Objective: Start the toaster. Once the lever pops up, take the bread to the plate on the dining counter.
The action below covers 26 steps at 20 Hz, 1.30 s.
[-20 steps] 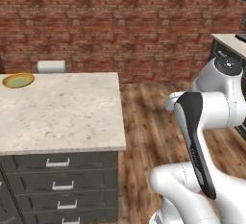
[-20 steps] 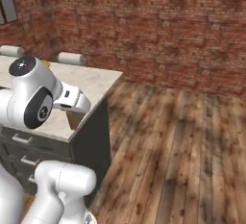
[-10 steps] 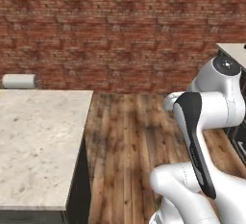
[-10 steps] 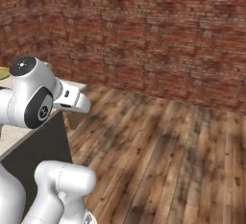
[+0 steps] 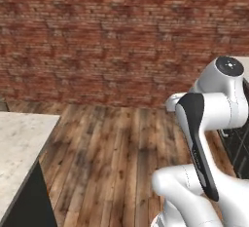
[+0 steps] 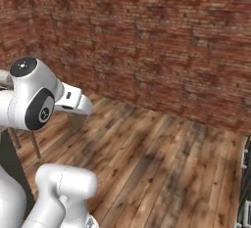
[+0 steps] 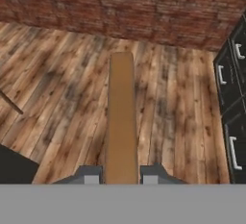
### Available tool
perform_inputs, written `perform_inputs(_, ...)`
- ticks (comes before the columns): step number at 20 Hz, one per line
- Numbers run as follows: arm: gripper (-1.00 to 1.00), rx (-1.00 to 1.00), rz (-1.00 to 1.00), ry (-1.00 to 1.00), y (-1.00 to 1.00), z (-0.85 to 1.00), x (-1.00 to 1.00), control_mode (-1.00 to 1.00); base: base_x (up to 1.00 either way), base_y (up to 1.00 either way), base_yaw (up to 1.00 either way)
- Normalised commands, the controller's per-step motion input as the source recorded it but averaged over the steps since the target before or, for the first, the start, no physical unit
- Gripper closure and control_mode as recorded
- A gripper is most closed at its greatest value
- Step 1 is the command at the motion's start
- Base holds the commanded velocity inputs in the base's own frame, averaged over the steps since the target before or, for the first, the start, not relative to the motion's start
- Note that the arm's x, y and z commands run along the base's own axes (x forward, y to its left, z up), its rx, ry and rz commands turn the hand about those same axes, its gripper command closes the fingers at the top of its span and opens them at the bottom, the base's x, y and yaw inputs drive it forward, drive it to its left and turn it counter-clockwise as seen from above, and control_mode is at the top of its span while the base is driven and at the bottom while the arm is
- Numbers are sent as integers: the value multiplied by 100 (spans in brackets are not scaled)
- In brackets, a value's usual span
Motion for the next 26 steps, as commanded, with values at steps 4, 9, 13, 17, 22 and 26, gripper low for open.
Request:
perform_inputs(4, 100, 0, 0, 0, 0, 0, 0, 100, 100, -85, 35)
perform_inputs(9, 100, 0, 0, 0, 0, 0, 0, 100, 91, -76, 44)
perform_inputs(13, 100, 0, 0, 0, 0, 0, 0, 100, 78, -53, 61)
perform_inputs(17, 100, 0, 0, 0, 0, 0, 0, 100, 76, -34, 73)
perform_inputs(22, 100, 0, 0, 0, 0, 0, 0, 100, 63, -40, 73)
perform_inputs(26, 100, 0, 0, 0, 0, 0, 0, 100, 35, -50, 71)
